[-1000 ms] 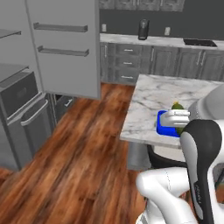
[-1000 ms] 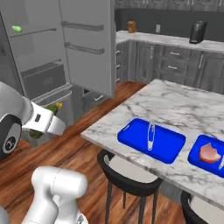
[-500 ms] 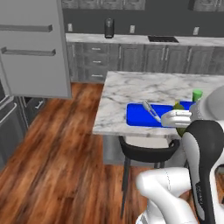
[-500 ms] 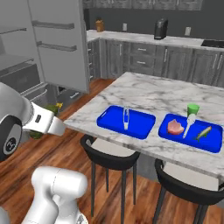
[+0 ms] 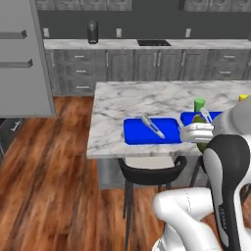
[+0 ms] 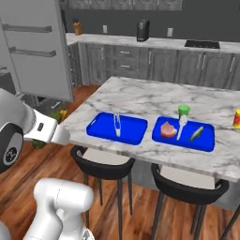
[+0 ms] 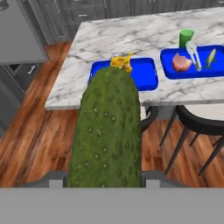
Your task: Gather the corn and cucumber from the fridge and place them on a tray on the dining counter. Then gather the steak and fish from the fridge and place them on the other tray.
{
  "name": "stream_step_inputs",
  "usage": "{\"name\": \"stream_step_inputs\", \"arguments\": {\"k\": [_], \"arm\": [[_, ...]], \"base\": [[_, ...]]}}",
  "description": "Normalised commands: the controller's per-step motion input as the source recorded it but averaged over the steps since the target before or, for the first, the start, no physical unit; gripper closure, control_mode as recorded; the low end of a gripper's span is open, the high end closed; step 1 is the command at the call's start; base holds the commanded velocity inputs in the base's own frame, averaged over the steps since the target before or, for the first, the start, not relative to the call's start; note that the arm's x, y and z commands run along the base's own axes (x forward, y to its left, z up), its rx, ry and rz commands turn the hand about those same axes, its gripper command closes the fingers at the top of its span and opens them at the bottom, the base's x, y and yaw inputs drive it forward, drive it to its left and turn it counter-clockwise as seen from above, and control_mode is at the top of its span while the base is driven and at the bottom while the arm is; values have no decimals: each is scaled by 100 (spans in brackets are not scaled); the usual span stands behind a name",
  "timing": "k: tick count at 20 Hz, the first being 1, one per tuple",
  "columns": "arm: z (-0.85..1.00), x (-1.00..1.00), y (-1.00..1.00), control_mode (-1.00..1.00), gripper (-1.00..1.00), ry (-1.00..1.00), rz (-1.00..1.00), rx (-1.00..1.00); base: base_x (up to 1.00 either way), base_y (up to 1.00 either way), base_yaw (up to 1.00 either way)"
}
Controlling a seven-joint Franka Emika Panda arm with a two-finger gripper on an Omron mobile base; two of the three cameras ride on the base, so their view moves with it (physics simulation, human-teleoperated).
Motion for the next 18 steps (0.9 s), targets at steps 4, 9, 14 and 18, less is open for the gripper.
{"name": "stream_step_inputs", "arguments": {"k": [4, 9, 14, 18], "arm": [[0, 0, 0, 100, 100, 0, 0, 0], [0, 0, 0, 100, 100, 0, 0, 0], [0, 0, 0, 100, 100, 0, 0, 0], [-8, 24, 2, -100, 100, 3, 0, 0]], "base": [[59, -1, -29], [85, 0, -23], [90, 2, -13], [66, 7, -2]]}}
